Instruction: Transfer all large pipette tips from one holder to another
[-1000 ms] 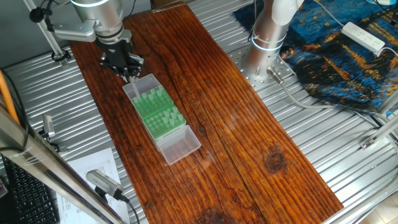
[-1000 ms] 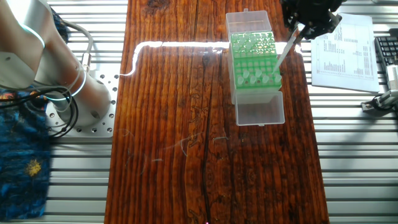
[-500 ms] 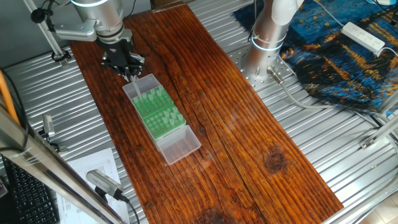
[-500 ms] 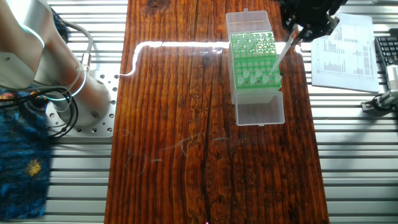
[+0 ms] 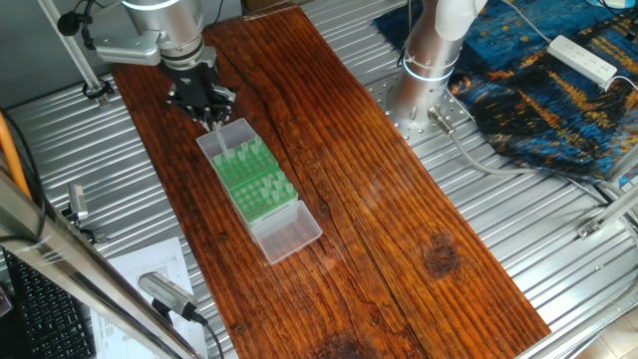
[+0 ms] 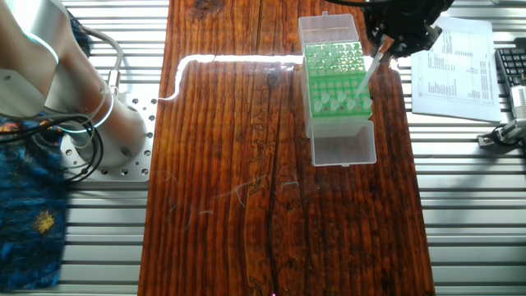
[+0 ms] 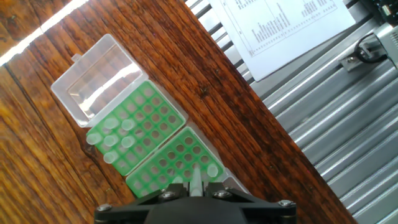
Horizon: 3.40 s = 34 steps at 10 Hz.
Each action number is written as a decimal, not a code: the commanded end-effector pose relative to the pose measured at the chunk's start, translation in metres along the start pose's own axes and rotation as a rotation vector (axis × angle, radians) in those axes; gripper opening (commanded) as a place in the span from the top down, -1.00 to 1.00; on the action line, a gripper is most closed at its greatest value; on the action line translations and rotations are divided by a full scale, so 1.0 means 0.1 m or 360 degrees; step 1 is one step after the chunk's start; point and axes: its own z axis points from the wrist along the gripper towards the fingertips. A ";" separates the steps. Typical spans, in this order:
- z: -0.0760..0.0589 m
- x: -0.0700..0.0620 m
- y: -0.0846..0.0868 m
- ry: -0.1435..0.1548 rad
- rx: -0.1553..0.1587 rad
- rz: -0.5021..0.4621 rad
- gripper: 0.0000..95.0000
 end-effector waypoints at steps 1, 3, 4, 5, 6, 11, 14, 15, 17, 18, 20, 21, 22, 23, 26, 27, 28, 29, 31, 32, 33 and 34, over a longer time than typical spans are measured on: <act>0.01 -0.01 0.00 0.0000 0.0003 0.0006 1.00; 0.05 -0.01 -0.04 -0.0004 0.0000 -0.0005 1.00; 0.06 -0.01 -0.05 -0.0004 -0.0001 -0.0008 1.00; 0.07 -0.01 -0.05 0.0002 0.0001 -0.0011 1.00; 0.08 -0.01 -0.05 0.0003 0.0001 -0.0011 1.00; 0.12 -0.04 -0.07 0.0008 -0.0004 -0.0014 1.00; 0.14 -0.05 -0.07 0.0011 -0.0006 -0.0019 1.00; 0.15 -0.05 -0.06 0.0010 -0.0005 -0.0020 0.60; 0.15 -0.05 -0.06 0.0012 -0.0005 -0.0019 0.60; 0.15 -0.05 -0.06 0.0011 -0.0006 -0.0018 0.60; 0.16 -0.04 -0.06 0.0014 -0.0009 -0.0011 0.60; 0.16 -0.04 -0.06 0.0015 -0.0012 -0.0006 0.60; 0.16 -0.06 -0.05 0.0014 -0.0015 0.0012 0.60; 0.18 -0.09 -0.02 0.0014 -0.0015 0.0034 0.60; 0.35 -0.31 0.22 0.0010 -0.0009 0.0211 0.60; 0.40 -0.36 0.28 0.0009 -0.0008 0.0254 0.60; 0.43 -0.40 0.30 0.0009 -0.0010 0.0276 0.60; 0.49 -0.44 0.34 0.0012 -0.0014 0.0299 0.60; 0.58 -0.49 0.40 0.0002 -0.0020 0.0375 0.60; 0.64 -0.54 0.44 -0.0005 -0.0016 0.0424 0.60; 0.66 -0.58 0.49 -0.0008 -0.0018 0.0462 0.60; 0.67 -0.61 0.52 -0.0008 -0.0019 0.0482 0.60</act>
